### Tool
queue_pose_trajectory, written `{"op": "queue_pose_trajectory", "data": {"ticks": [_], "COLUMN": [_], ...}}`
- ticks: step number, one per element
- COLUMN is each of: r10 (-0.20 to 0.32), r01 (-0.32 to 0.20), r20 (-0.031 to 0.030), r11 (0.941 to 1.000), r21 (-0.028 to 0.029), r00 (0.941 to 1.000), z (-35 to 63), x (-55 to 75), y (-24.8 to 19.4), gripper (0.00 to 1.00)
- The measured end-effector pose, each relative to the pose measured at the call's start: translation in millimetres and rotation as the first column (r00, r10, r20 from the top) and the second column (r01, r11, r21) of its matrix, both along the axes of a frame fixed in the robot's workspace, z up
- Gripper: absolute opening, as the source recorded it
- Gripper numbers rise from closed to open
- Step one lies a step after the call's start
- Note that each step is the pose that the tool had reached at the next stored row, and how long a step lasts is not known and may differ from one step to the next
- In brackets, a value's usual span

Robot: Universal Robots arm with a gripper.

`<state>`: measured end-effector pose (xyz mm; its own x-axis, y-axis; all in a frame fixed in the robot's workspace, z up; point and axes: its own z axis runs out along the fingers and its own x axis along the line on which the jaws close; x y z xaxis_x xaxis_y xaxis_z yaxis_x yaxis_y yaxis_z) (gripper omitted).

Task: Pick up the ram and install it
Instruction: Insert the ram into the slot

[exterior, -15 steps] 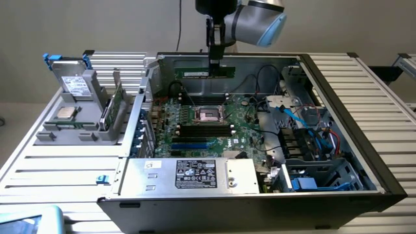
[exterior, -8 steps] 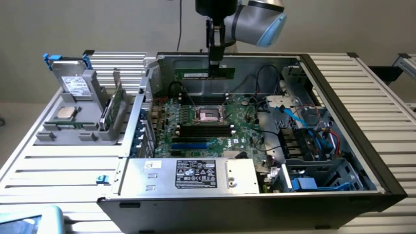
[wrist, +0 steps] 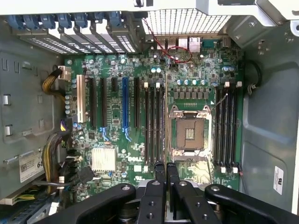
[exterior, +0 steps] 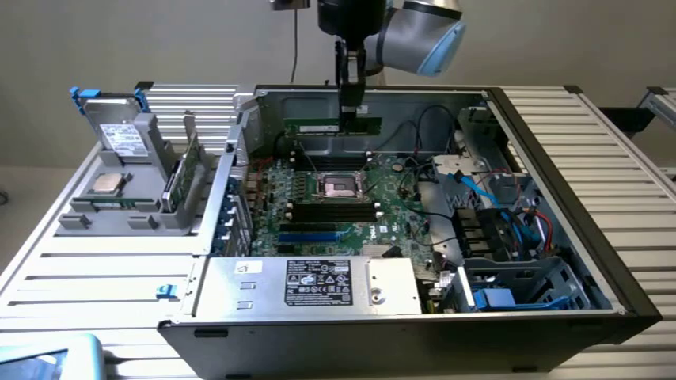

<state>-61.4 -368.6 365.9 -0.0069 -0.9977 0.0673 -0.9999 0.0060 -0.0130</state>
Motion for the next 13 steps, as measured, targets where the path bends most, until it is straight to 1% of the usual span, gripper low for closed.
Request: {"op": "queue_pose_trajectory", "data": {"ticks": [9,13], "r10": [-0.006,-0.006], "r01": [0.006,0.006], "r20": [0.0,0.0], "r11": [1.0,0.9999], "r21": [-0.005,-0.0083], "r00": [1.0,1.0], "z": [-14.0,-17.8], "x": [2.0,3.0], "y": [-0.2,-2.8], "gripper": [0.13,0.13]}}
